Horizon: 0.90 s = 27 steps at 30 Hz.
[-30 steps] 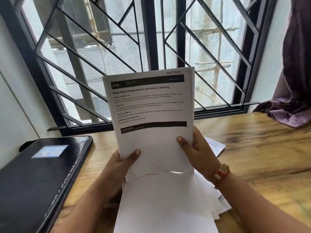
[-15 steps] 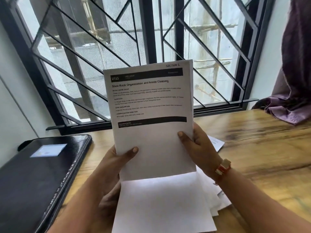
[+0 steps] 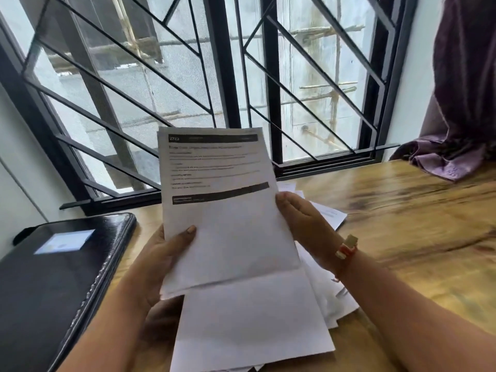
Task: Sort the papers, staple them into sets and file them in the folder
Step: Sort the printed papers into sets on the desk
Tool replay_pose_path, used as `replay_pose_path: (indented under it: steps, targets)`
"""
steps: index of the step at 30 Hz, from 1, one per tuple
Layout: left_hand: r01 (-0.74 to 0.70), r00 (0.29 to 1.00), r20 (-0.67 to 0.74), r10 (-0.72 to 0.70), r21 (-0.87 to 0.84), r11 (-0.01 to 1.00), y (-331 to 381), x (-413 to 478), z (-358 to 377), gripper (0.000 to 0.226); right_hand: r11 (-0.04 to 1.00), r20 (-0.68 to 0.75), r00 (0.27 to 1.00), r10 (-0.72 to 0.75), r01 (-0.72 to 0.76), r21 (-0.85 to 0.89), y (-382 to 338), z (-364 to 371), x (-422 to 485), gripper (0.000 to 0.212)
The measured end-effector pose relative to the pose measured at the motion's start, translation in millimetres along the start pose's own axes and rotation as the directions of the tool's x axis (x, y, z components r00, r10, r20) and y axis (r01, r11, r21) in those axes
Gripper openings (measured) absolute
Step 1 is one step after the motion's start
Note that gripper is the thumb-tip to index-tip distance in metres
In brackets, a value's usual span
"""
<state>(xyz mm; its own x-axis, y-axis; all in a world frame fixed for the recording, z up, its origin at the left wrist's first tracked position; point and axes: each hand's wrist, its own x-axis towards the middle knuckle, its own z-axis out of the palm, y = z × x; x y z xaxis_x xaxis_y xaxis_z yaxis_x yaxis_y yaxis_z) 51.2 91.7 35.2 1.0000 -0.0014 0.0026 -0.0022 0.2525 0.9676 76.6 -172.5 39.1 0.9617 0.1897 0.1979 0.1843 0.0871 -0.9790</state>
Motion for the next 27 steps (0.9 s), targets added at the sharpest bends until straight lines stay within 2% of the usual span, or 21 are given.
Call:
replay_pose_path:
  steps: [2, 3, 5, 7, 10, 15, 19, 24, 27]
  targets:
    - [-0.021, 0.998, -0.065, 0.019, -0.030, 0.999, -1.7, 5.6, -7.2, 0.029, 0.993, -0.156, 0.986, 0.052, -0.068, -0.098, 0.3, -6.2, 5.3, 0.040]
    - [-0.035, 0.995, -0.097, 0.031, -0.041, 0.999, -1.7, 7.6, -9.7, 0.032, 0.966, -0.254, 0.967, 0.027, -0.090, -0.241, 2.3, -11.9, 8.5, 0.035]
    - [-0.042, 0.989, -0.144, 0.028, -0.099, 0.994, -1.2, 12.0, -13.2, 0.037, 0.787, -0.366, 0.924, -0.116, -0.140, -0.601, 9.2, -27.7, 14.6, 0.025]
    - [-0.016, 0.992, -0.122, -0.017, -0.263, 0.965, -1.3, 13.9, -13.5, 0.031, 0.598, -0.388, 0.908, -0.155, -0.226, -0.769, 13.7, -41.1, 16.4, 0.021]
    - [0.027, 0.992, -0.104, -0.073, -0.388, 0.921, -1.5, 15.9, -15.7, 0.037, 0.516, -0.375, 0.926, -0.047, -0.299, -0.803, 16.1, -46.5, 16.0, 0.023]
    - [0.061, 0.990, -0.095, -0.107, -0.399, 0.915, -4.9, 18.3, -21.0, 0.028, 0.435, -0.252, 0.968, 0.014, -0.233, -0.870, 19.3, -35.4, 10.8, 0.038]
    - [0.071, 0.989, -0.093, -0.114, -0.381, 0.922, -4.5, 17.6, -20.0, 0.019, 0.373, -0.240, 0.965, 0.109, -0.263, -0.890, 25.0, -28.5, 9.4, 0.046]
    - [0.062, 0.989, -0.098, -0.110, -0.400, 0.914, -6.2, 19.6, -21.8, 0.032, 0.384, -0.214, 0.968, 0.129, -0.248, -0.890, 26.0, -25.7, 8.0, 0.043]
    - [0.050, 0.990, -0.103, -0.097, -0.390, 0.919, -7.3, 19.7, -22.4, 0.042, 0.395, -0.186, 0.979, 0.088, -0.205, -0.895, 26.2, -20.5, 5.6, 0.037]
